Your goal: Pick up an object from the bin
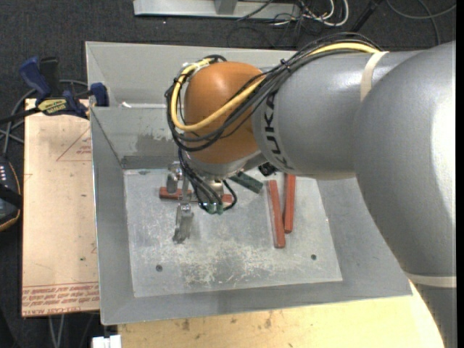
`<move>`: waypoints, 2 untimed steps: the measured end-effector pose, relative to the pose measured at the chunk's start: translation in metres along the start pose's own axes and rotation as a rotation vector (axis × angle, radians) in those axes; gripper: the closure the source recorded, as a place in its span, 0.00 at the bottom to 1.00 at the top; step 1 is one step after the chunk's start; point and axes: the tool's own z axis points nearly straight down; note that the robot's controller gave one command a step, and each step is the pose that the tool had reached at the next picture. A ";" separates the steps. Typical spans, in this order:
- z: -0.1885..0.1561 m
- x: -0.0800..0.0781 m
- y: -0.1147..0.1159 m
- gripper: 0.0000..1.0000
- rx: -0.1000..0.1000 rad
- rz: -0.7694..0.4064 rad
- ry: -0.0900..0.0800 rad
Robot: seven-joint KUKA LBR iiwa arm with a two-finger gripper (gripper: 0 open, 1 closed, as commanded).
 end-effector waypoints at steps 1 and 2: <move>0.093 -0.051 -0.064 0.00 0.001 0.048 -0.006; 0.087 -0.051 -0.060 1.00 -0.002 0.042 -0.009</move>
Offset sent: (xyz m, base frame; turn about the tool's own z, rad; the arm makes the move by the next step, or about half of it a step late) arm 0.0497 -0.0604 -0.0885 0.0409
